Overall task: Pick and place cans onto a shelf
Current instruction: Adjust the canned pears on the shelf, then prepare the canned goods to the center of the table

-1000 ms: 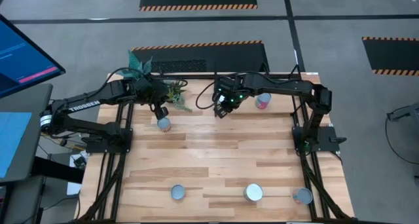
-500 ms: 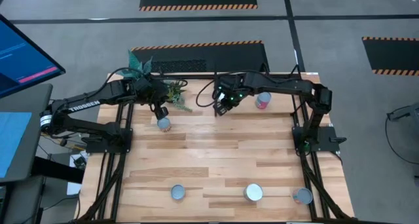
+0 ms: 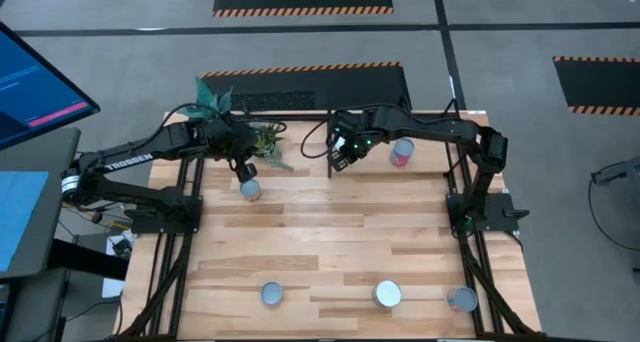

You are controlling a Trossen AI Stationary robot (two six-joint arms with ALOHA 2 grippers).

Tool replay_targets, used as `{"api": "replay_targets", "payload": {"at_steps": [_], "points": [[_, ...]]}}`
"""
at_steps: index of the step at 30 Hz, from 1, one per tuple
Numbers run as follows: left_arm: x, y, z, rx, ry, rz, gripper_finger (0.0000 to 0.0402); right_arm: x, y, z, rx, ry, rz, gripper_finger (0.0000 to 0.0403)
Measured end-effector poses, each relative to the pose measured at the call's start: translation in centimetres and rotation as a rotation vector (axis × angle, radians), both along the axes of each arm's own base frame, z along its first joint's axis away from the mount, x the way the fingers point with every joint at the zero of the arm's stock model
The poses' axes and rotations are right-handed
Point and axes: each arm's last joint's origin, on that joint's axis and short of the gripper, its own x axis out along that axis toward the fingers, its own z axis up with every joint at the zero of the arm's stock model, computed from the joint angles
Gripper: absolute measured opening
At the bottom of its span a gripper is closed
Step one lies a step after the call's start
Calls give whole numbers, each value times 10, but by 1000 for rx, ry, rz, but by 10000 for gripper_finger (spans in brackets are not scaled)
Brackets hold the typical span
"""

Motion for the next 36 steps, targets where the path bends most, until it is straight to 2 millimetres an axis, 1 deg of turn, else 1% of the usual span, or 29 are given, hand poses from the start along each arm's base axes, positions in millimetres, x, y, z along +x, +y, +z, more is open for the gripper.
{"api": "replay_targets", "payload": {"at_steps": [6, 9, 12, 15, 19, 21, 22, 26, 29, 32, 36], "points": [[0, 0, 0, -1, 1, 1, 0, 0, 0, 0, 6, -2, -5, 67], [0, 0, 0, -3, 4, 2, 0, 1, 6, 0, 47, -9, 0, 67], [-2, -1, -1, -10, 23, 2, 0, -2, 18, 2, 92, 48, 18, 67], [-4, -2, -4, -26, 53, 6, 0, -9, 31, 10, 136, 135, 47, 67], [-10, -5, -8, -108, 100, 51, 0, -16, 55, 19, 161, 256, 120, 67], [-13, -7, -15, -169, 128, 52, 0, -19, 69, 20, 161, 307, 172, 67], [-14, -8, -21, -203, 146, 50, 0, -20, 75, 20, 163, 330, 190, 67], [-20, -11, -56, -290, 234, 101, 0, -20, 97, 20, 104, 362, 196, 67], [-20, -10, -76, -310, 214, 157, 0, -22, 109, 24, 60, 360, 173, 67], [-19, -8, -83, -376, 161, 169, 3, -32, 117, 35, -19, 356, 150, 67], [-16, -3, -81, -393, 107, 182, 19, -62, 118, 61, -153, 353, 41, 67]]}}
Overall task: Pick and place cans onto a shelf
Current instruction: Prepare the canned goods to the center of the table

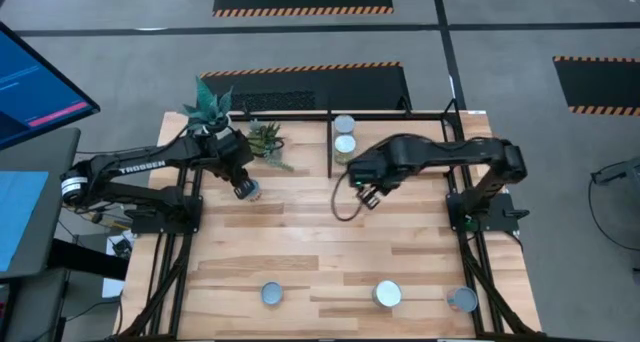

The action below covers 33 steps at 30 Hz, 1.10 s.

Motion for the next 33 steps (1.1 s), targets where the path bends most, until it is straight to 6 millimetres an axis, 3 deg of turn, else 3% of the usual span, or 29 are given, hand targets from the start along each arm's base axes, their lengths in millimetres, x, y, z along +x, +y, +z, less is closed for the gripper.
{"api": "replay_targets", "payload": {"at_steps": [3, 5, 11, 14, 17, 22, 27, 33], "points": [[2, 3, 5, 13, -32, 11, 34, -26, -5, 15, -54, -94, -54, 67], [3, 3, 8, 17, -47, 20, 43, -44, -11, 14, -78, -112, -110, 67], [6, 5, 11, 19, -84, 48, 58, -93, -35, -24, -4, -118, -279, 67], [7, 5, 12, 25, -99, 48, 59, -105, -45, -38, 66, -192, -325, 67], [7, 5, 12, 17, -98, 64, 59, -109, -44, -45, 215, -295, -233, 67], [6, 5, 12, 7, -98, 71, 59, -106, -5, -55, 522, -330, 23, 67], [7, 5, 12, 8, -99, 78, 59, -100, 53, -61, 597, -281, 180, 67], [7, 5, 12, 7, -103, 91, 59, -95, 124, -67, 553, -411, 222, 67]]}}
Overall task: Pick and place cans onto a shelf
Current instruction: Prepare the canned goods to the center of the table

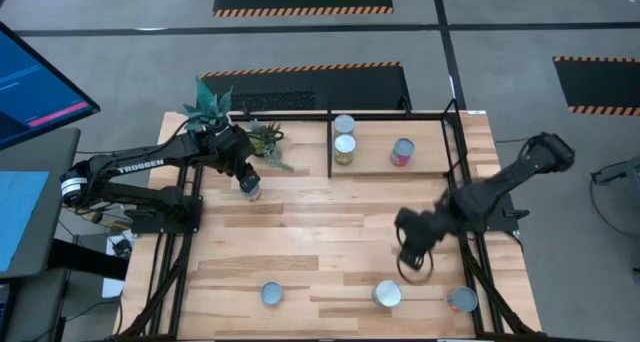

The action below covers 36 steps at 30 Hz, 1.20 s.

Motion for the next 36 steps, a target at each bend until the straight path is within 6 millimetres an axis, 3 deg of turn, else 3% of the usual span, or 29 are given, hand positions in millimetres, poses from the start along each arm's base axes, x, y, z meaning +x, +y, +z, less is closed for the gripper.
{"api": "replay_targets", "payload": {"at_steps": [9, 13, 19, 23, 29, 32, 36], "points": [[0, 0, 0, 16, 6, -32, 59, -1, 104, -36, 273, 29, -95, 67], [0, 0, 0, 44, 15, -85, 59, 9, 130, -30, 334, 33, -150, 62], [0, 0, 0, 73, 26, -140, 59, 24, 145, -11, 228, -52, -244, 33], [0, -1, 0, 83, 33, -169, 59, 24, 152, -19, 175, -12, -246, 8], [3, -8, 0, 86, 35, -209, 59, 29, 165, -40, 158, 19, -267, 21], [4, -22, 2, 78, 30, -271, 59, 37, 173, -42, 137, -21, -288, 16], [0, -59, 12, 56, -19, -371, 59, 47, 183, -30, 99, -144, -293, 6]]}}
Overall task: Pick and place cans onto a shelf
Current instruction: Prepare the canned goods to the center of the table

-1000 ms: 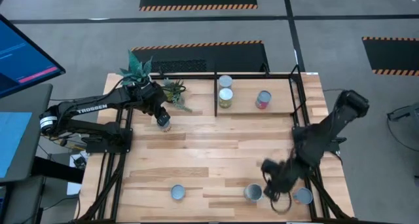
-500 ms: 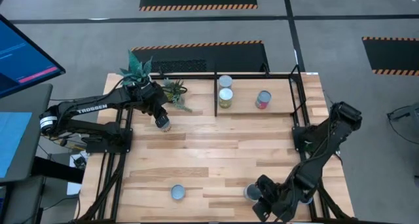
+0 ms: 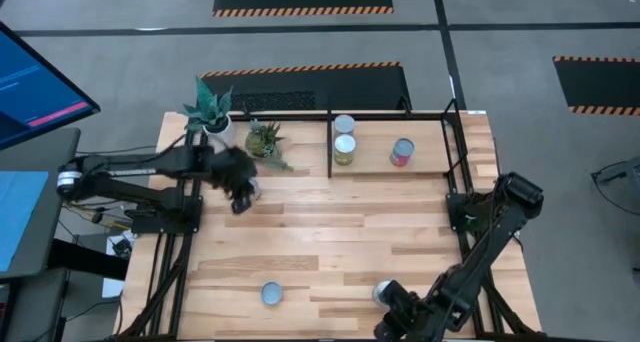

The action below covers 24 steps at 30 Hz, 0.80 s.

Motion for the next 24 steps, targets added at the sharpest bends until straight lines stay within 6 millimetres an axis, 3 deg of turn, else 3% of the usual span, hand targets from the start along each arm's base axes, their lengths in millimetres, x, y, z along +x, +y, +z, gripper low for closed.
{"api": "replay_targets", "payload": {"at_steps": [5, 12, 16, 19, 24], "points": [[-15, -46, 17, 0, -64, -56, 59, 0, 1, 3, -53, -15, 36, 6], [-34, -109, -1, -76, -12, -127, 59, -2, -3, -3, -117, 25, 43, 4], [-37, -152, -2, -136, -111, -229, 59, -1, -5, -6, -134, 41, 54, 3], [-35, -186, -11, -206, -145, -295, 59, 0, -6, -6, -140, 52, 77, 6], [-27, -229, -44, -195, -79, -373, 59, 1, -8, -8, -146, 81, 114, 4]]}}
